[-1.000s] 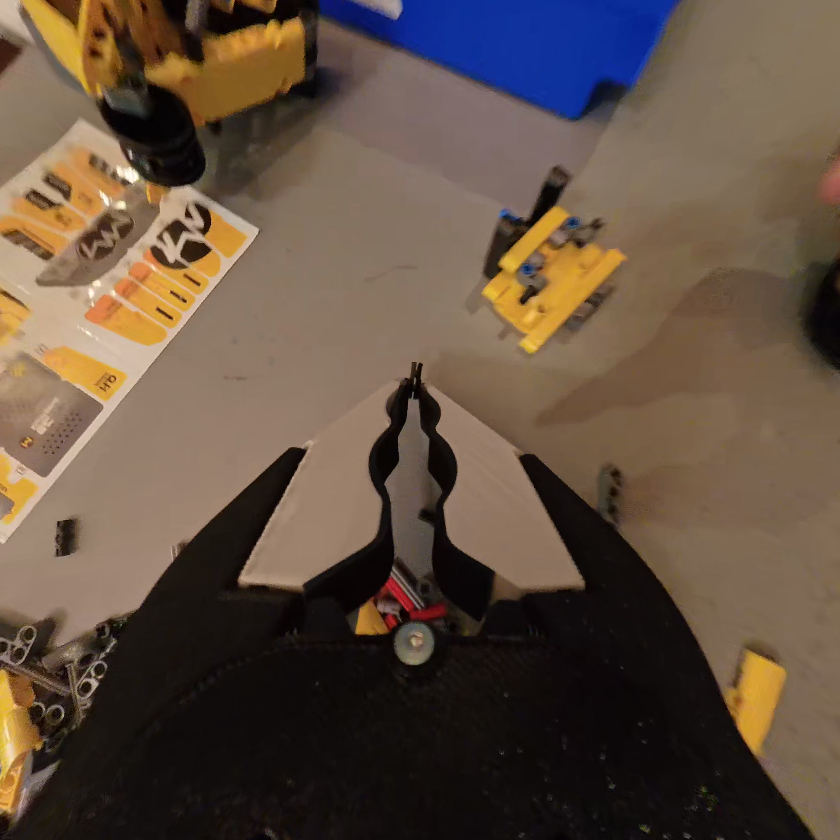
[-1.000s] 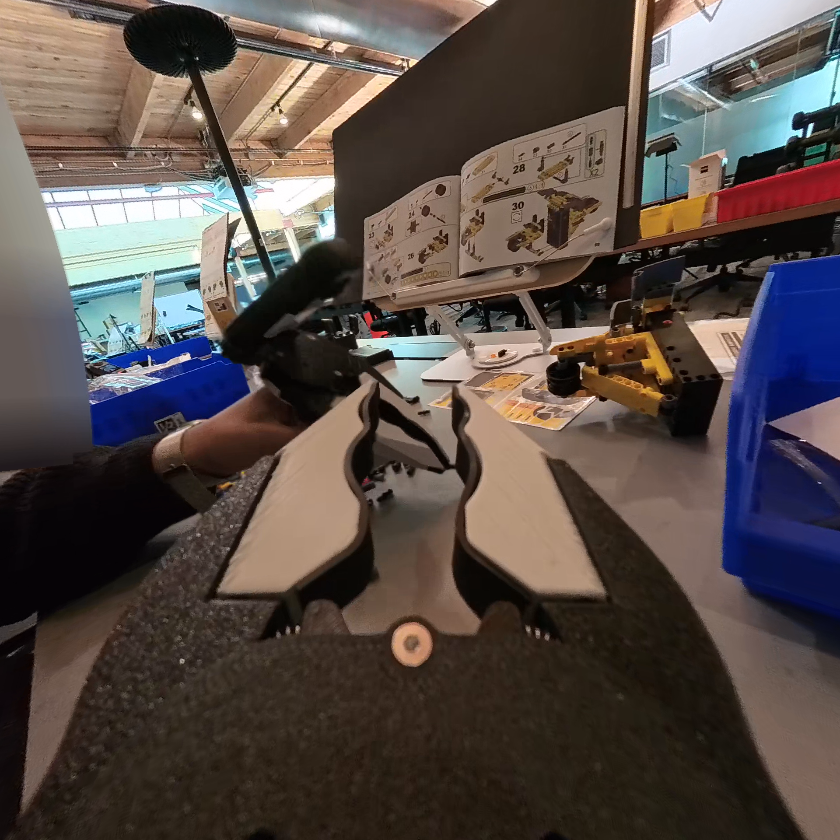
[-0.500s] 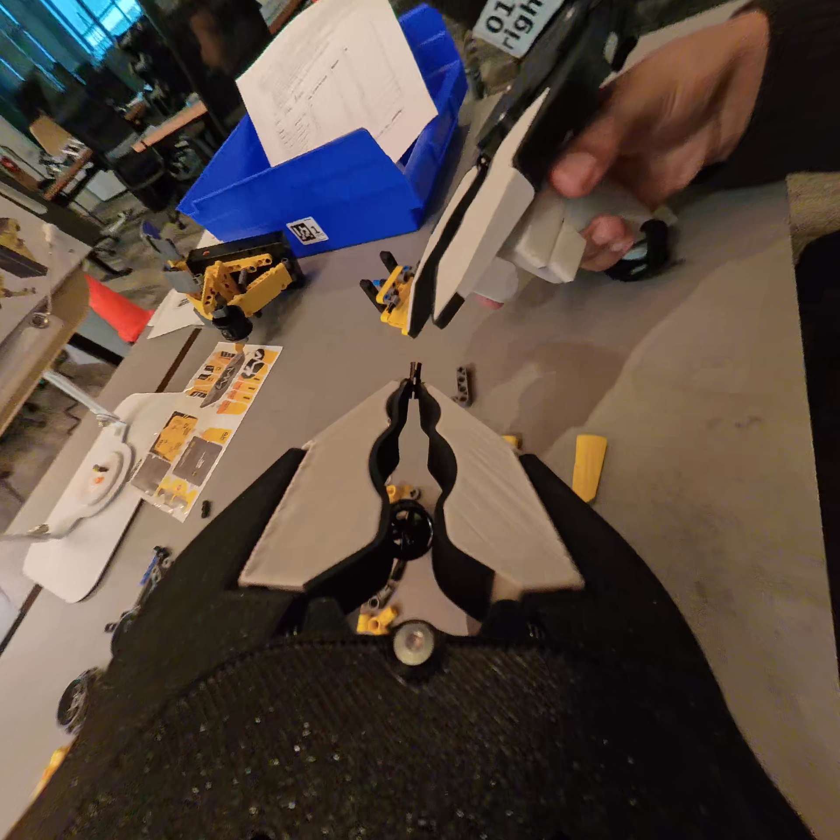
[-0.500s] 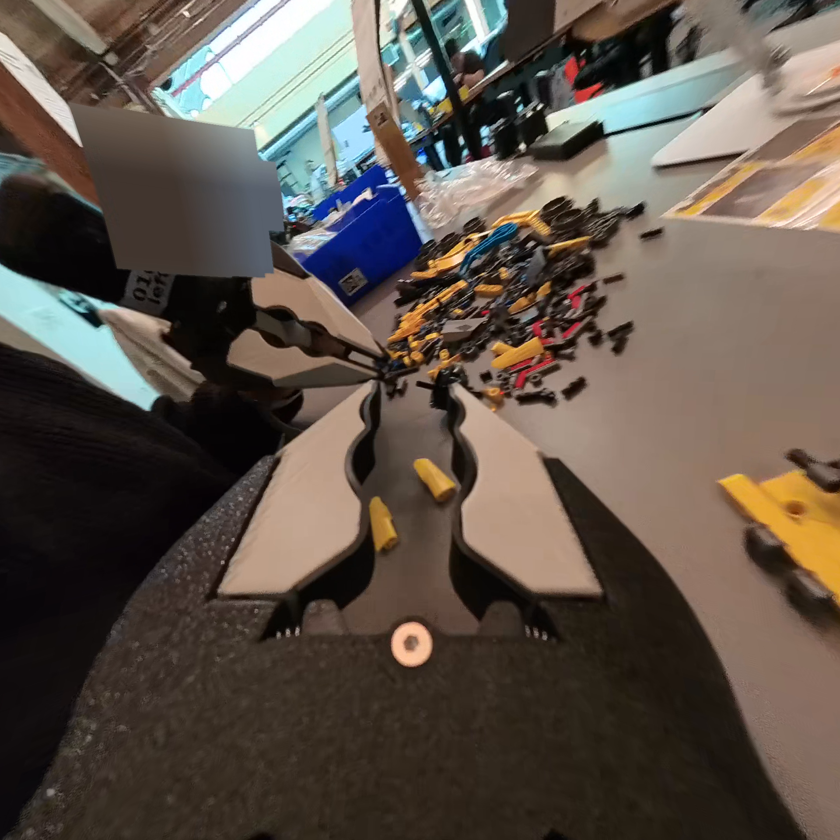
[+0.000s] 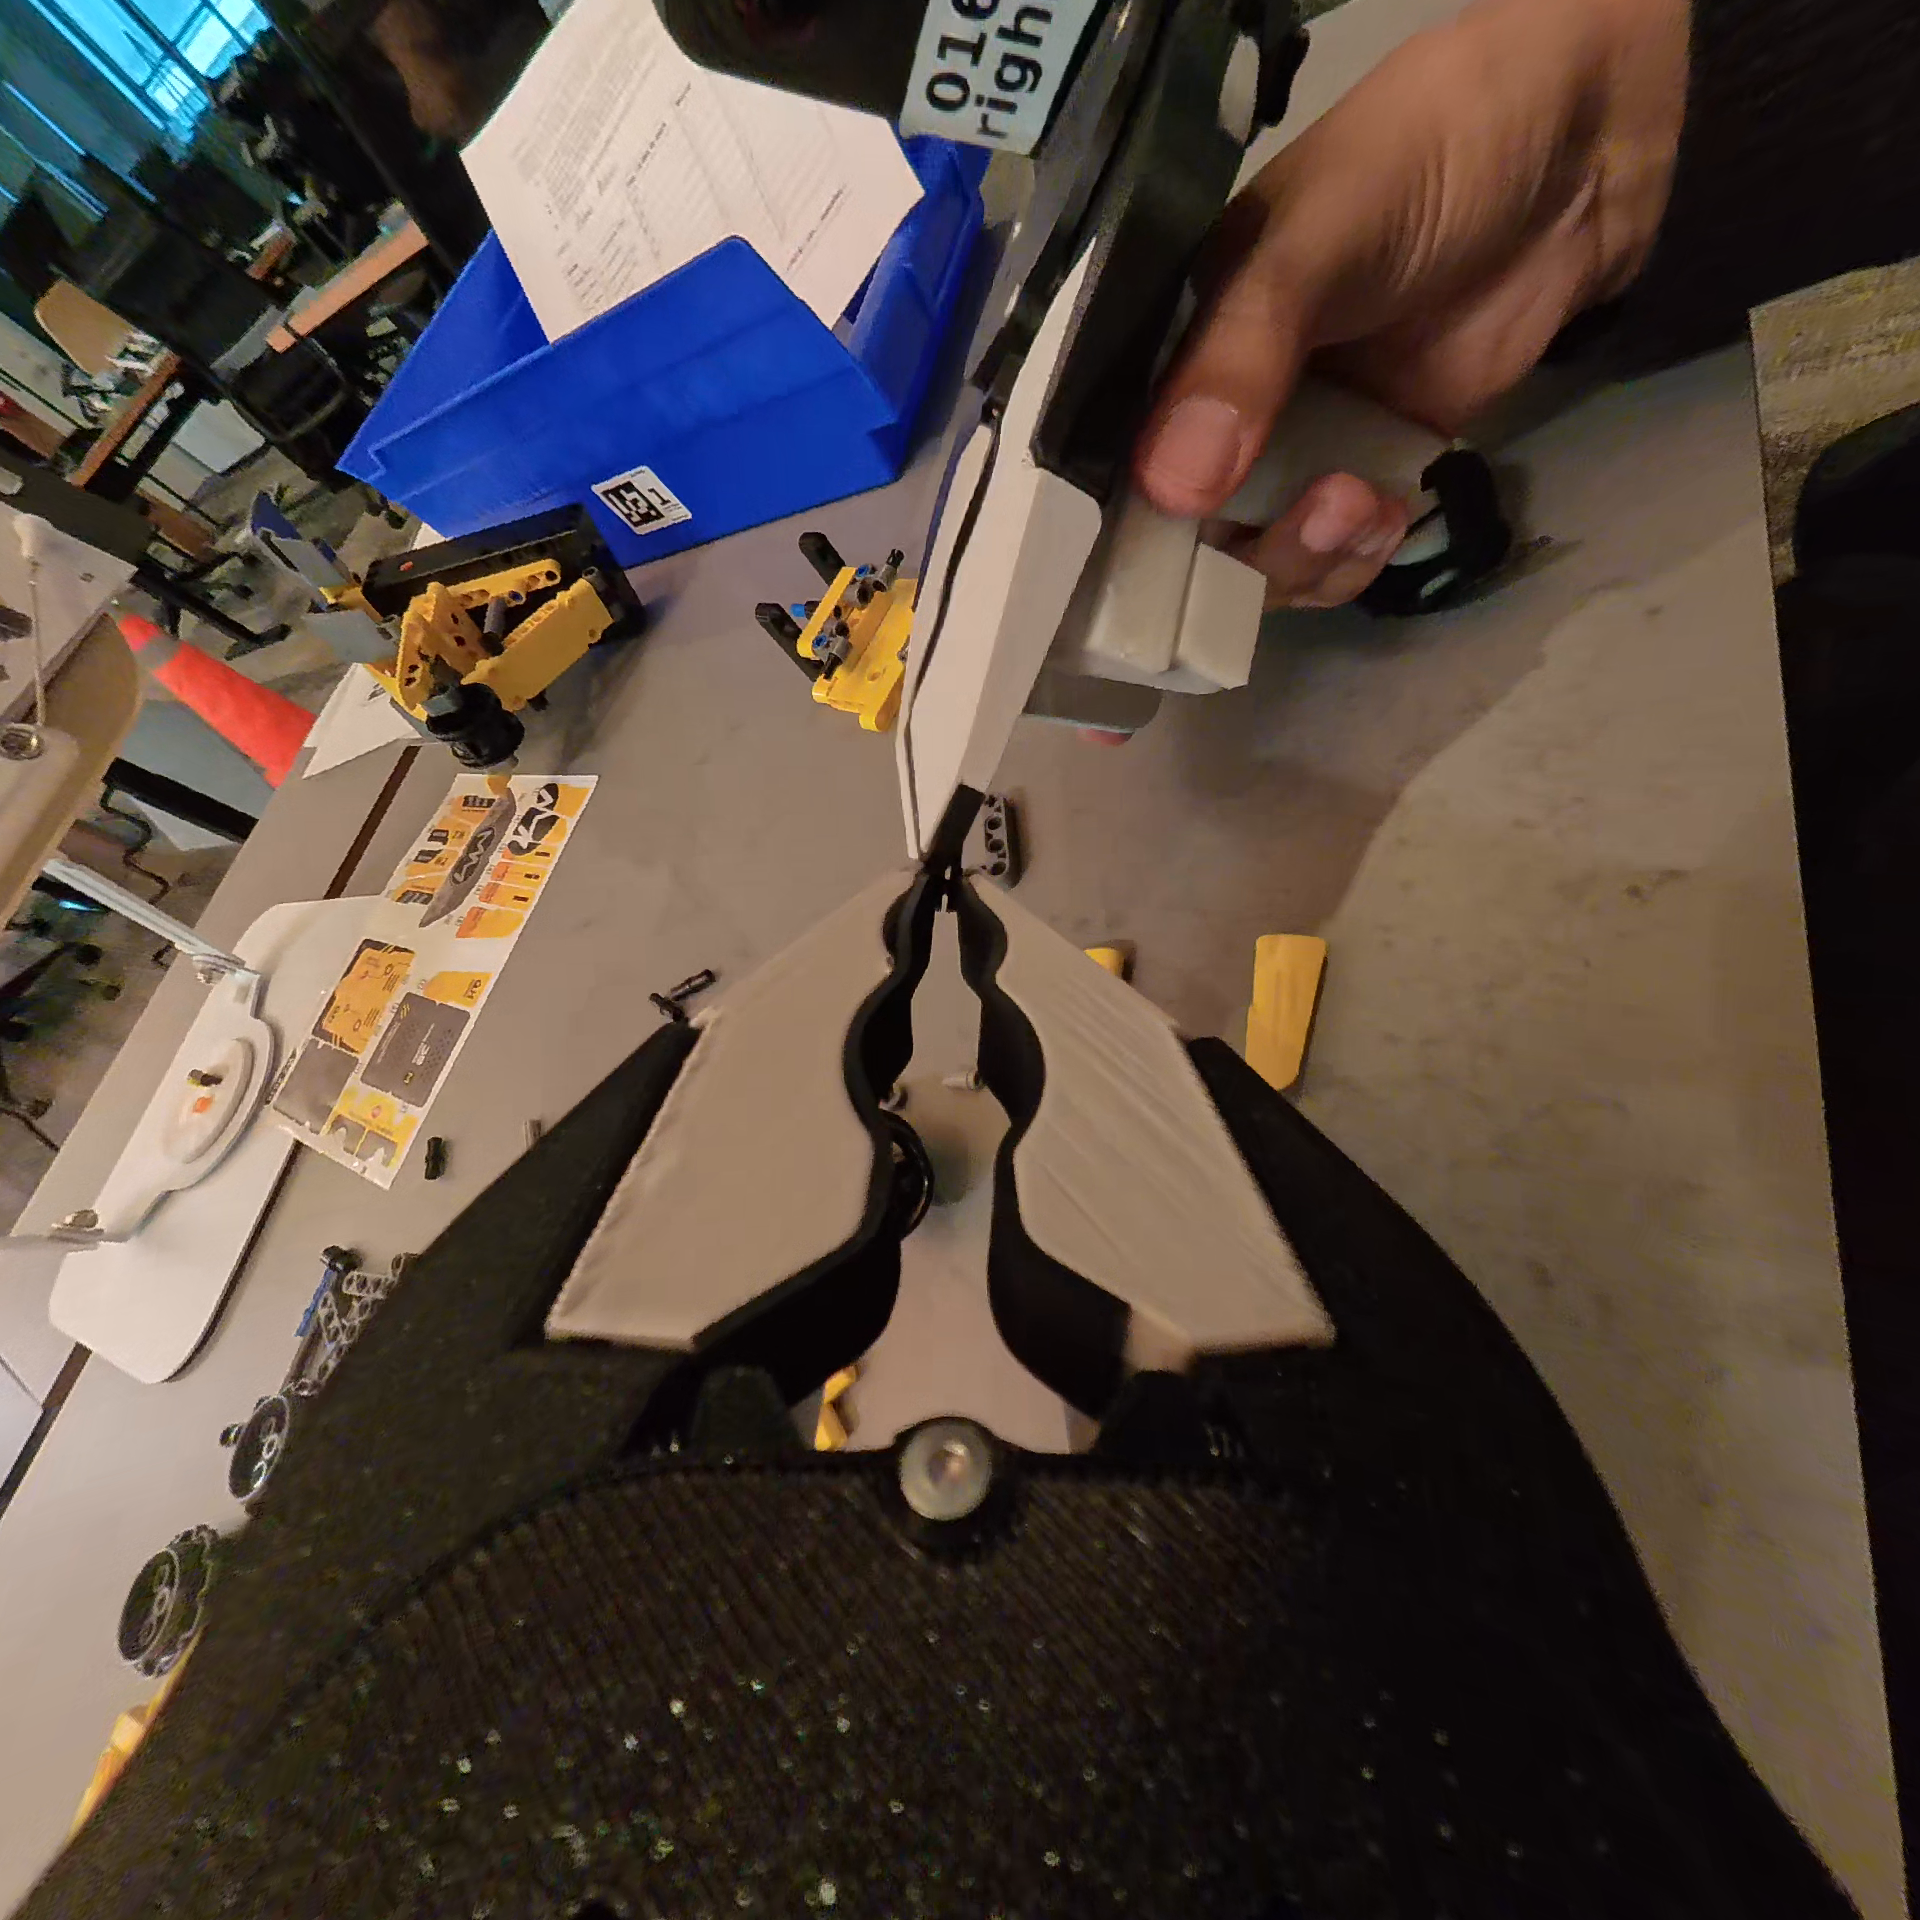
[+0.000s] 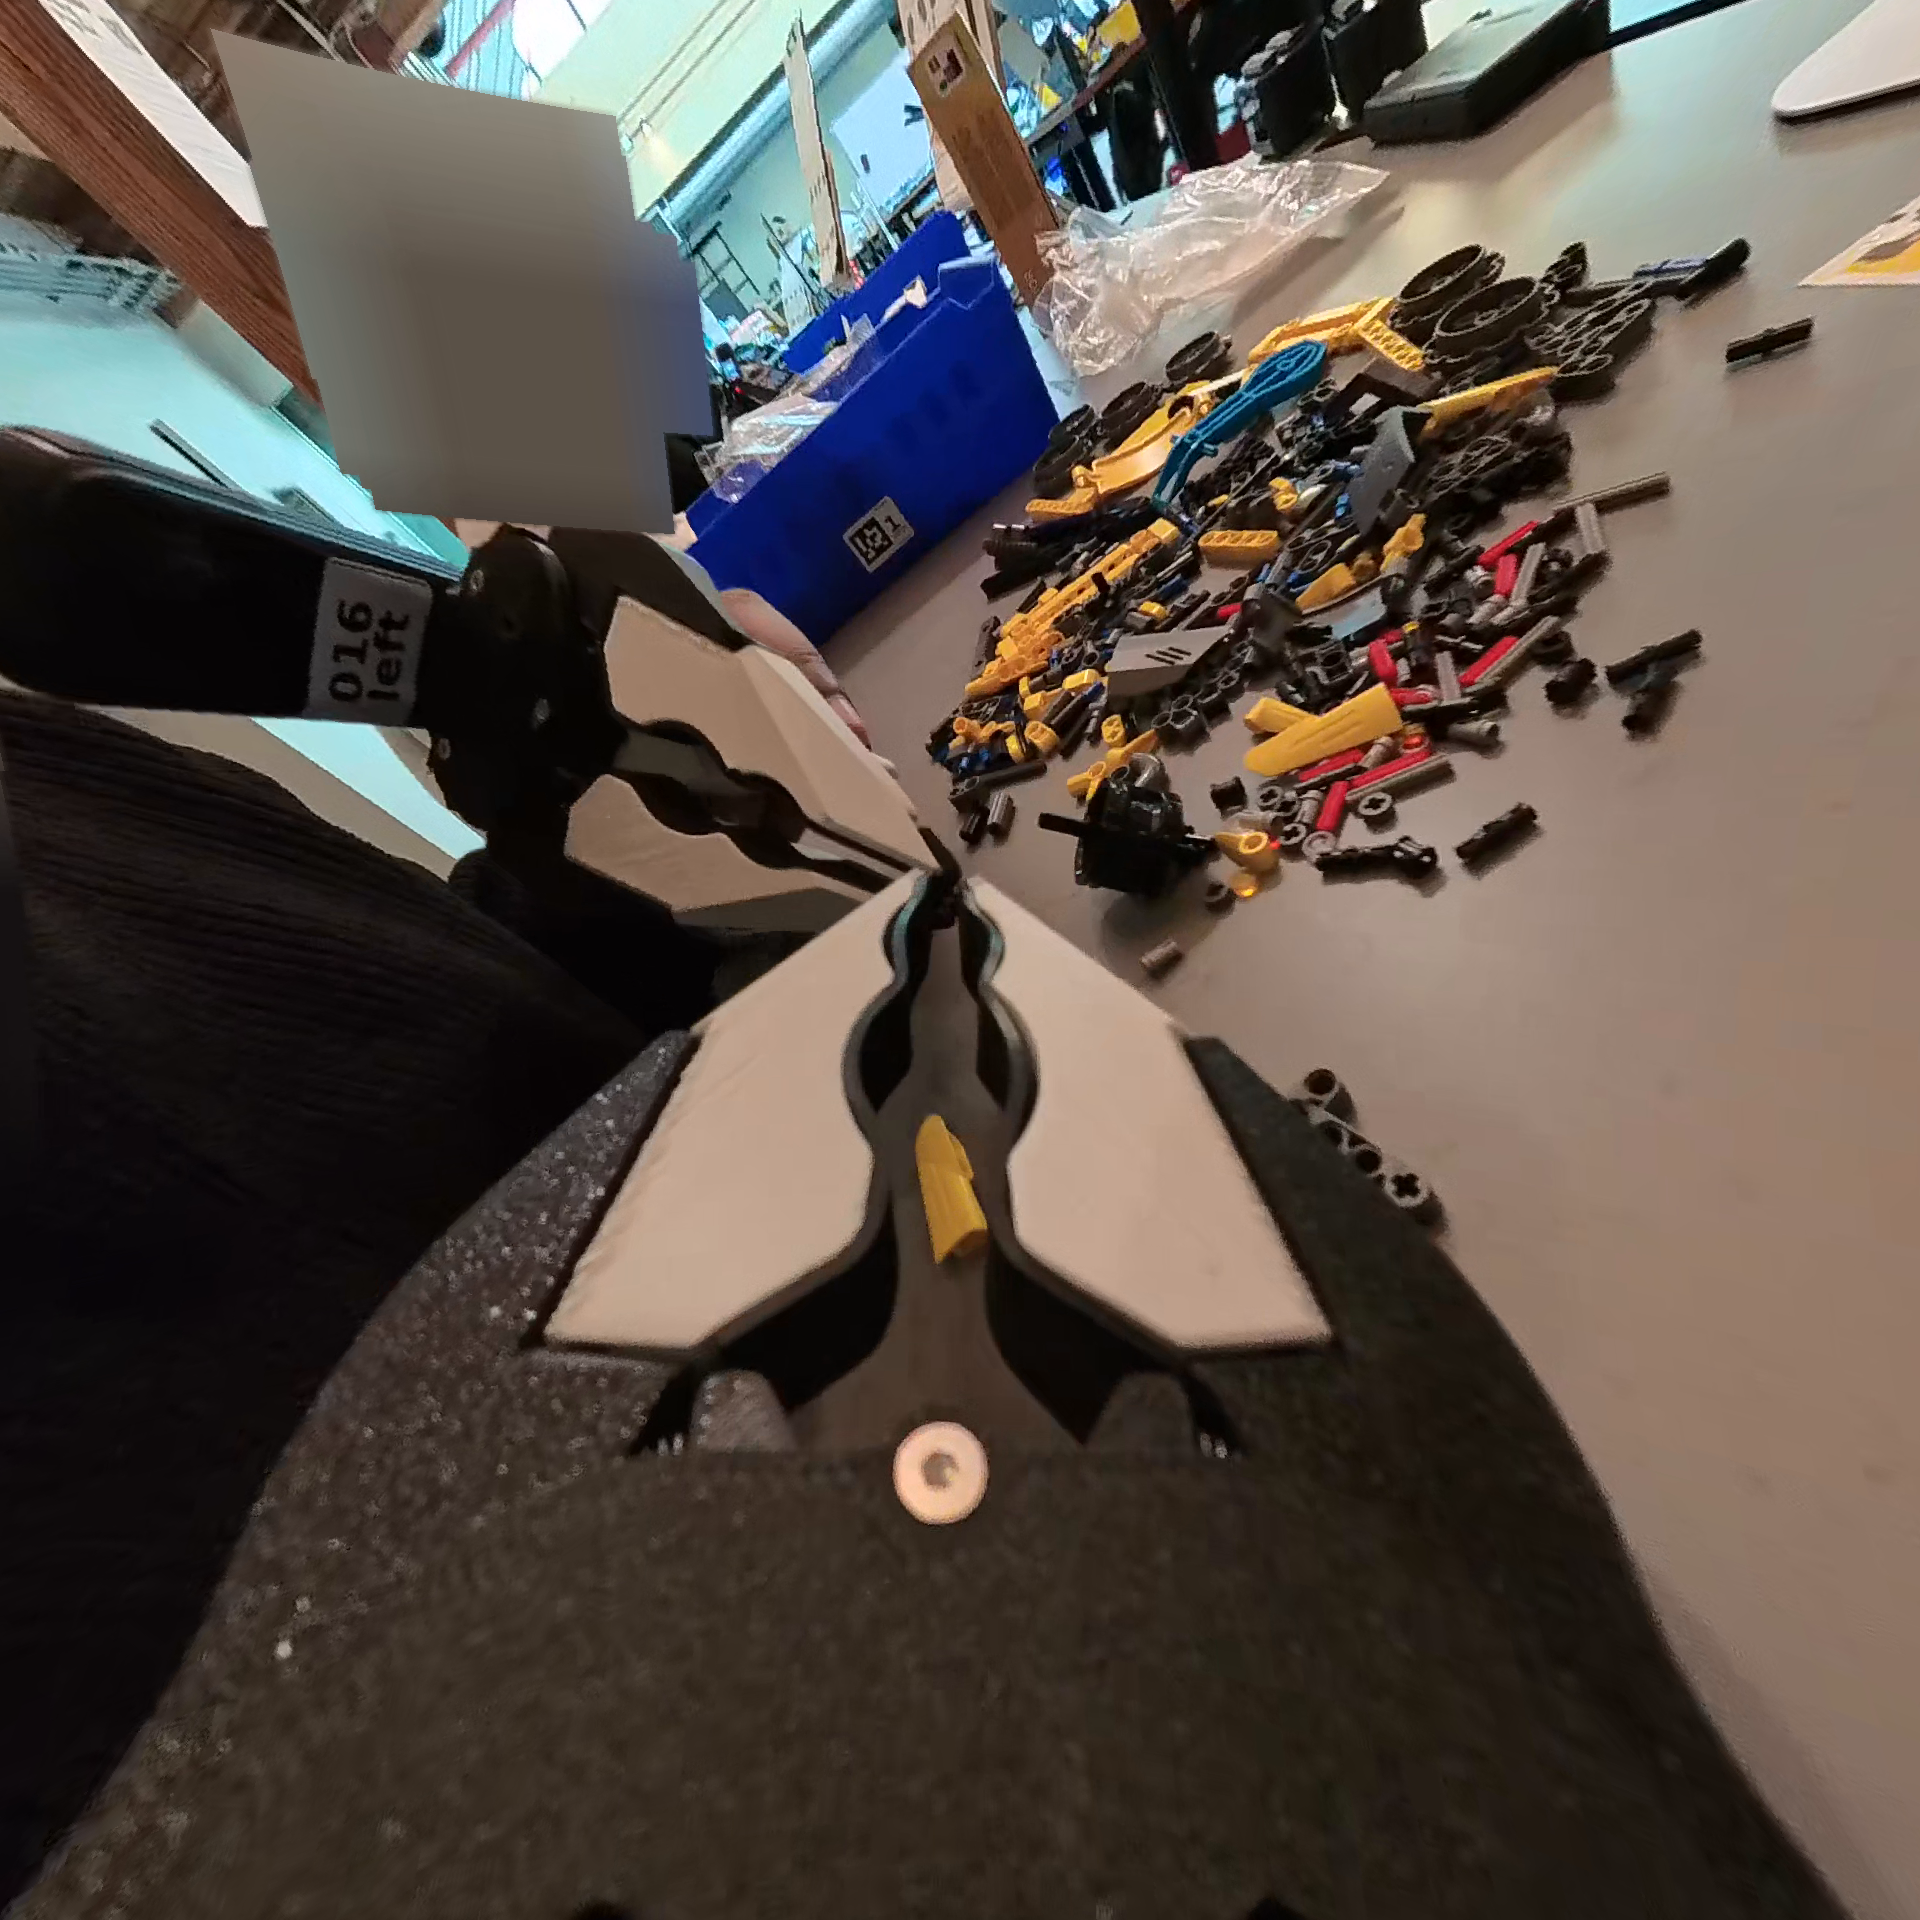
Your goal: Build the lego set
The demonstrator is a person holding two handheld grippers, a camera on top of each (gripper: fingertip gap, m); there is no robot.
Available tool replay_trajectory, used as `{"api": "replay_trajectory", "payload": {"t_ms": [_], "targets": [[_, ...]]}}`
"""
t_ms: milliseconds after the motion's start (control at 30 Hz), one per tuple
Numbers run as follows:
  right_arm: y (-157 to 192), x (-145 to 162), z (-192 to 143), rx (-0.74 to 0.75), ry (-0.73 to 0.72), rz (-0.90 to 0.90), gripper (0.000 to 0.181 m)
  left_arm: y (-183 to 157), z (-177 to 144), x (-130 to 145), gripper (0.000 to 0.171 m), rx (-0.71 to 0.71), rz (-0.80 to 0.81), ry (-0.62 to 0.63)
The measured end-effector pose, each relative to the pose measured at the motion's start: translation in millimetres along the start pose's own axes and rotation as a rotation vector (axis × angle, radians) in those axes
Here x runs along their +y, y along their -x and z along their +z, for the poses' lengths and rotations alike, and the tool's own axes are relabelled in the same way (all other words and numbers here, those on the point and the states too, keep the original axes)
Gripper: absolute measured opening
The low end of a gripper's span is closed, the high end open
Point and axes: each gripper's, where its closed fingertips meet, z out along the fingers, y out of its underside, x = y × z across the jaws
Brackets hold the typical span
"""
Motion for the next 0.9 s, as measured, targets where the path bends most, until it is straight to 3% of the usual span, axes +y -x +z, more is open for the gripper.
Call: {"api": "replay_trajectory", "payload": {"t_ms": [367,500,600,700,800,900], "targets": [[1.5,-1.6,3.8,-0.021,0.04,0.023,0.003,5.0,-3.4,0.9,0.003,-0.008,-0.061,-0.043],[-18.1,-0.6,-4.9,0.111,0.088,-0.035,0.003,11.0,-7.0,4.5,0.04,0.029,-0.262,-0.067],[-41.3,2.6,-25.6,0.294,0.216,-0.198,0.003,12.3,-16.5,5.2,0.044,0.094,-0.446,-0.13],[-57.0,9.5,-46.0,0.423,0.432,-0.391,0.003,18.5,-30.1,3.3,0.042,0.127,-0.614,-0.251],[-55.1,12.8,-46.0,0.409,0.605,-0.536,0.004,34.7,-33.8,28.5,0.028,0.045,-0.772,-0.222],[-61.0,22.1,-39.5,0.383,0.788,-0.628,0.004,42.4,-39.1,38.6,0.024,0.007,-0.826,-0.235]]}}
